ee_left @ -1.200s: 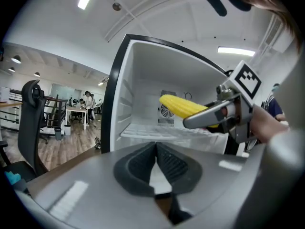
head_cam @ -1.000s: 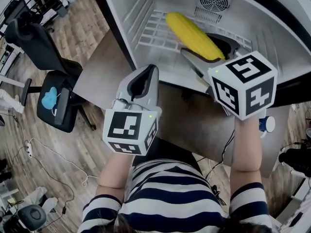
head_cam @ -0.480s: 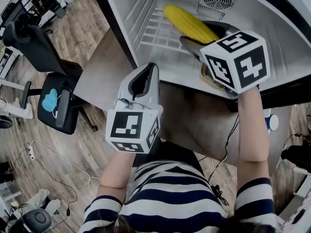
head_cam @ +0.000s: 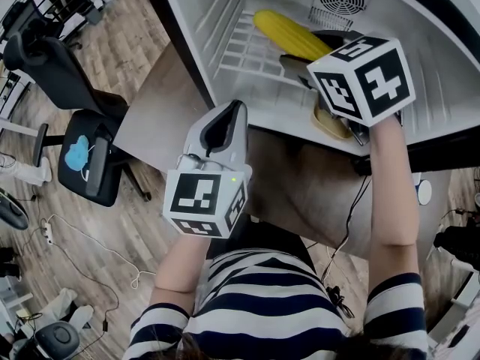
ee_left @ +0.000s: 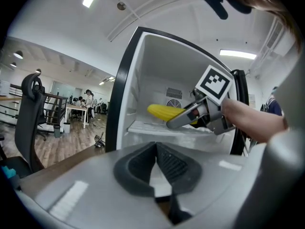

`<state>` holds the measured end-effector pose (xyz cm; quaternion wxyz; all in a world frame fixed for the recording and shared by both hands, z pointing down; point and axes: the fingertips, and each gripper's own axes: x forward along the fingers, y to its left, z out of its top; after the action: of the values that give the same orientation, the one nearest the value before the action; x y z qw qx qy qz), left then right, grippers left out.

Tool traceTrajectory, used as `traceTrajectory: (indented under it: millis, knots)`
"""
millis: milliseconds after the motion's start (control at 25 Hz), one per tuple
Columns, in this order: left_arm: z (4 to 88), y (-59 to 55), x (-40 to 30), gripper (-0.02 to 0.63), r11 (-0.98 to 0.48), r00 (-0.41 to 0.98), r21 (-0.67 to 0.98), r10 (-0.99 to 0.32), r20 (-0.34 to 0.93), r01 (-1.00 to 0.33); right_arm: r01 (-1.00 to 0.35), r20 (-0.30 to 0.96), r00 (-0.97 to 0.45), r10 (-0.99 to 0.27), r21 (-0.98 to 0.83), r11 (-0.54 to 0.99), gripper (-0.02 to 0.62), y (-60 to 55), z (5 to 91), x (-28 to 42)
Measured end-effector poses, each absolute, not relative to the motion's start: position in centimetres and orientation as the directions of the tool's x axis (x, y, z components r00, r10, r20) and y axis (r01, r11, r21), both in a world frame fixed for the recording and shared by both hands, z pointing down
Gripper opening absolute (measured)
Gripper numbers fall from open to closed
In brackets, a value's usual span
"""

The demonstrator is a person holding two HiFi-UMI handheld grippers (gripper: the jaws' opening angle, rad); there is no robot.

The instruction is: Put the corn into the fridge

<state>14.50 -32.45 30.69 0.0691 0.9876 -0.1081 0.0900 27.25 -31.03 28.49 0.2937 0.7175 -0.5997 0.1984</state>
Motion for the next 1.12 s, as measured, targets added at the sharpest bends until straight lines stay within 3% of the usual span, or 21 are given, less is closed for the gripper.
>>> traceTrajectory:
  millis: [560,1120]
  knots:
    - [30.92,-32.59,15.06,0.000,-0.969,0.962,0.125,-0.186,0.197,-0.213,-0.993,0.665,0.114,-0.738,0.088,-0.075,0.255,-31.22,29.34,27.26]
    - [30.44,-32.90,15.29,0.000,-0.967,0.965,0.138,-0.186,0.187,-0.213,-0.988,0.644,0.148,-0.751,0.128,-0.084,0.261,-31.23,28.99,27.47]
